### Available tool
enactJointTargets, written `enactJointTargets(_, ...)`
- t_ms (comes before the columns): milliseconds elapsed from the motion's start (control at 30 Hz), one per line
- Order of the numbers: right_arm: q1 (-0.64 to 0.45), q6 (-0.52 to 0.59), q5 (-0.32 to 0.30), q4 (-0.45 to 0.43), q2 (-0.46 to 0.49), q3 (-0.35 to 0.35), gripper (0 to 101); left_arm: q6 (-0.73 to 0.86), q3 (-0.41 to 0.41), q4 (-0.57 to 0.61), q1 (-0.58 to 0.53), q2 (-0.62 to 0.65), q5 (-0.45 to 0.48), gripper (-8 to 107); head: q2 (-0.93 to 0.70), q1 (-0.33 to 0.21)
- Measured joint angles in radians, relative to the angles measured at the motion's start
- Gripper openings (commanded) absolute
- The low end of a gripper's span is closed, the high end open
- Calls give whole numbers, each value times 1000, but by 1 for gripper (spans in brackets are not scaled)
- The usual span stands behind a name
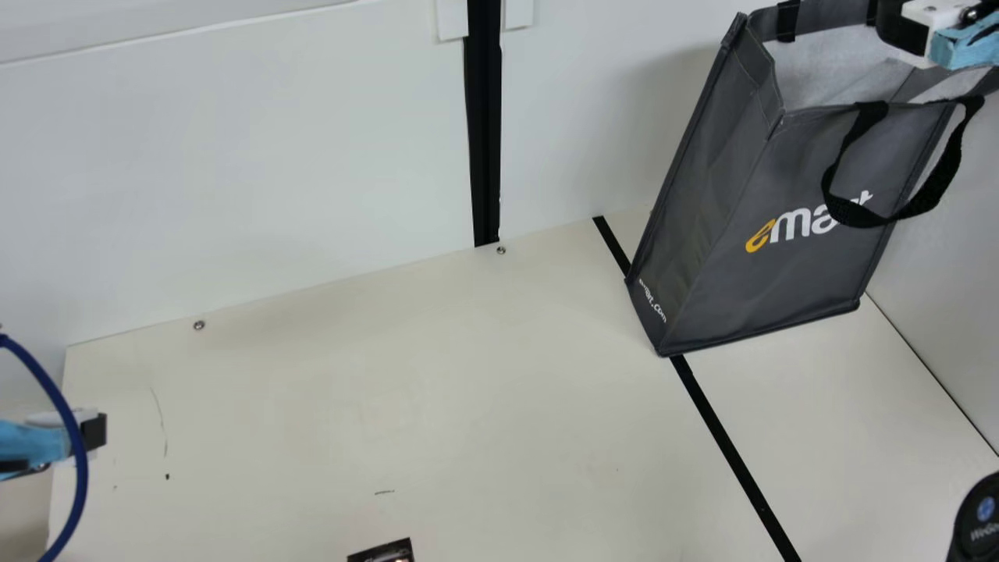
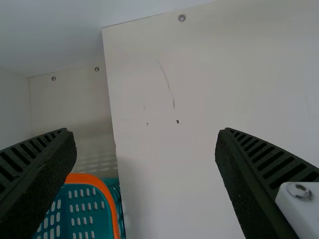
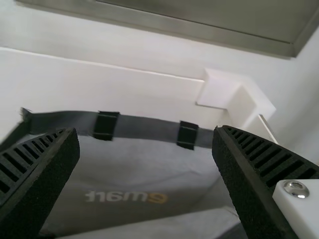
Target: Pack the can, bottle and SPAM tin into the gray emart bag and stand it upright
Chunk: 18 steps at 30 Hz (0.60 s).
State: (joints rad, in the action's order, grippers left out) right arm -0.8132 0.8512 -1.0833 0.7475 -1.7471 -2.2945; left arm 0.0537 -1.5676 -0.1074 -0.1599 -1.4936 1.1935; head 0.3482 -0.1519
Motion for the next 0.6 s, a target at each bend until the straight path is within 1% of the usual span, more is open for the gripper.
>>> enactJointTargets(367, 101, -24, -25, 8, 15, -13, 95, 0, 0, 0, 0, 0, 0, 90, -2, 0)
enactJointTargets(600, 185, -33, -30, -3, 32, 7, 95, 0, 0, 0, 0, 0, 0, 90, -2, 0)
